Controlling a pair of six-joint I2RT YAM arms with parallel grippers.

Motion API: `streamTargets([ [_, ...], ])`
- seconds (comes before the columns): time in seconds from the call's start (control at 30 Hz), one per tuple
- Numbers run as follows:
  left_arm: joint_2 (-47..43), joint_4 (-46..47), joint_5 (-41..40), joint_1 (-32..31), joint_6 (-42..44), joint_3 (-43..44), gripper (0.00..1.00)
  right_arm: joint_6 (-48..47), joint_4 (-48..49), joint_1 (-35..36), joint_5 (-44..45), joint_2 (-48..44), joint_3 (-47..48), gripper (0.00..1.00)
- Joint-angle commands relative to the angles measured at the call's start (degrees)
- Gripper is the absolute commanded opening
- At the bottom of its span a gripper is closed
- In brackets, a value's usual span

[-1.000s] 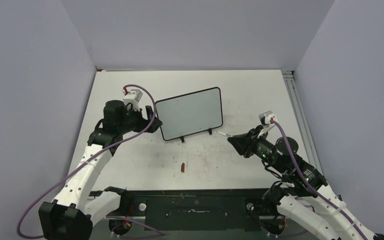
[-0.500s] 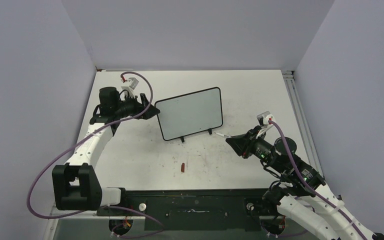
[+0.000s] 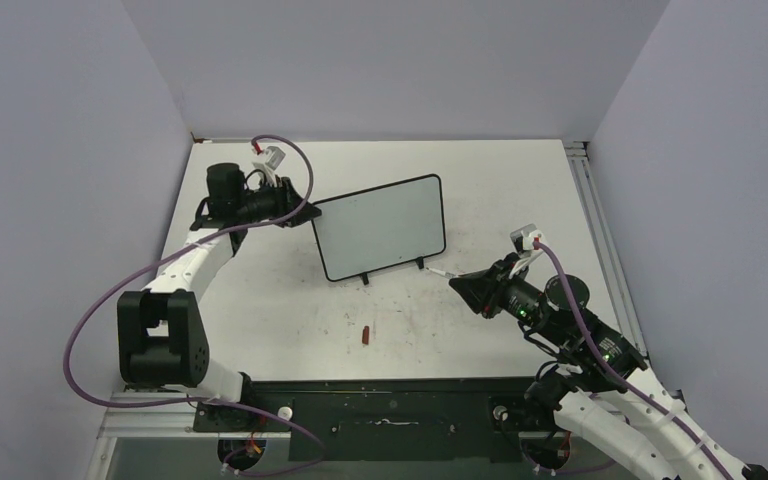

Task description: Write a sentence on the whiteboard

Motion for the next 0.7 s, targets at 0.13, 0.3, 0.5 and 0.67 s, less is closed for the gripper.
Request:
streamTargets([
  [0.13, -0.3, 5.5, 6.2, 0.6, 2.2, 1.4, 0.17, 0.9, 4.0, -0.3, -0.7, 0.9, -0.3, 0.05],
  [0.3, -0.9, 3.6, 8.1, 0.6, 5.1, 0.7, 0.1, 1.0, 3.8, -0.3, -1.0, 0.8, -0.3, 0.05],
  [0.5, -0.7, 1.2, 11.1, 0.6, 7.0, 0.0, 0.04, 1.1, 3.0, -0.2, -1.0, 0.2, -0.2, 0.05],
  [0.67, -0.8, -4.3, 12.2, 0.5, 10.1, -0.4, 0.02, 1.3, 2.9, -0.3, -1.1, -0.4, -0.8, 0.05],
])
